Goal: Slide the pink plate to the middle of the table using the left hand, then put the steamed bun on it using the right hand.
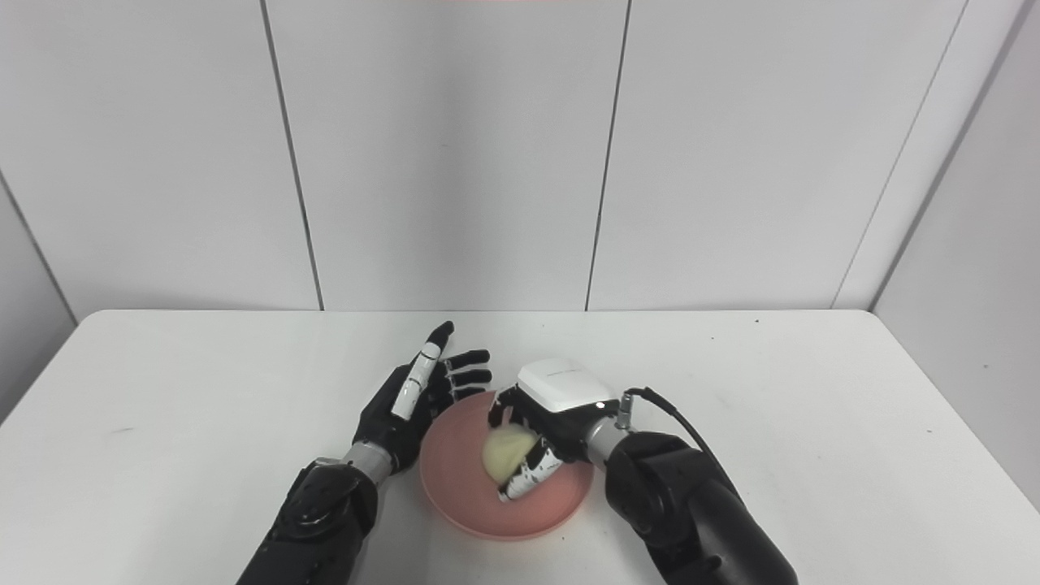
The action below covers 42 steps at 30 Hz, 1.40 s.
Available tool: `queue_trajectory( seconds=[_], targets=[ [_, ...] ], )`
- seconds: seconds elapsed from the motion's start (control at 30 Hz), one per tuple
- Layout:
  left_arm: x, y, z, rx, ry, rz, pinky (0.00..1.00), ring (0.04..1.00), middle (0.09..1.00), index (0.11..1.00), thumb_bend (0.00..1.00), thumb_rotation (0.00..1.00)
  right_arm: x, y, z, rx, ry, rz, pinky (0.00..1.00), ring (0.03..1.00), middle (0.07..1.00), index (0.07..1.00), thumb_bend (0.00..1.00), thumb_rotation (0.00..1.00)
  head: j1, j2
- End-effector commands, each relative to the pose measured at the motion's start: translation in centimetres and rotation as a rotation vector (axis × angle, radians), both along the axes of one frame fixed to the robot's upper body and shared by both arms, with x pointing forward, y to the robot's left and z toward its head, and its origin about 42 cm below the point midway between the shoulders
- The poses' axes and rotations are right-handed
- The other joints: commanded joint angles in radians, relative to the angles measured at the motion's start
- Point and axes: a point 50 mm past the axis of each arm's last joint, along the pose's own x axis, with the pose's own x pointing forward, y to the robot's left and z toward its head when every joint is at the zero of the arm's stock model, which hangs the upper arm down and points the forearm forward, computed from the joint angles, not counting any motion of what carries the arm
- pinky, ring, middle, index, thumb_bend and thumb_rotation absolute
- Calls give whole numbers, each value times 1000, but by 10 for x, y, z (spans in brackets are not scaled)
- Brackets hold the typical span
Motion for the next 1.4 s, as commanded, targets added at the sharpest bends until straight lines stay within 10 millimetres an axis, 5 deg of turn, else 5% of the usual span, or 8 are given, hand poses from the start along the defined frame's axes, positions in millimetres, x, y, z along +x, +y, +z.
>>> queue_trajectory(
  seconds=[0.0, 0.47, 0.67, 0.77, 0.8, 0.97, 1.13, 1.37],
  targets=[
    [-6, 3, -19, 33, 87, -11, 662, 710, 759, 1000, 690, 849, 1, -2, 22, -1, -97, 32, 638, 739, 770, 705, 954, 412, 0, 2],
    [-8, 7, -18, 41, 72, 18, 716, 748, 762, 1000, 697, 830, -10, -10, 22, 30, -140, 16, 779, 798, 784, 711, 945, 389, -3, 4],
    [-14, 10, -17, 28, -101, 160, 754, 781, 807, 943, 646, 787, -18, -24, 16, 212, -202, -46, 604, 708, 729, 688, 841, 274, -2, 4],
    [-18, 12, -15, 39, -173, 219, 816, 817, 837, 915, 657, 779, -17, -36, 5, 389, -287, -107, 546, 680, 726, 686, 783, 337, -4, 6],
    [-19, 12, -15, 48, -186, 232, 859, 860, 869, 922, 681, 808, -17, -40, 0, 439, -312, -127, 541, 671, 724, 684, 749, 434, -4, 6],
    [-24, 18, -16, 105, -239, 230, 992, 991, 983, 983, 660, 894, -3, -59, -39, 842, -357, -257, 582, 698, 752, 728, 692, 547, -22, 2],
    [-27, 24, -17, 141, -232, 206, 1000, 1000, 1000, 1000, 649, 916, 0, -63, -76, 1137, -366, -323, 710, 793, 826, 802, 618, 728, -40, 7],
    [-29, 35, -16, 168, -216, 201, 1000, 1000, 1000, 1000, 650, 923, -4, -57, -100, 1306, -296, -372, 798, 869, 902, 915, 696, 946, -73, 10]
  ],
)
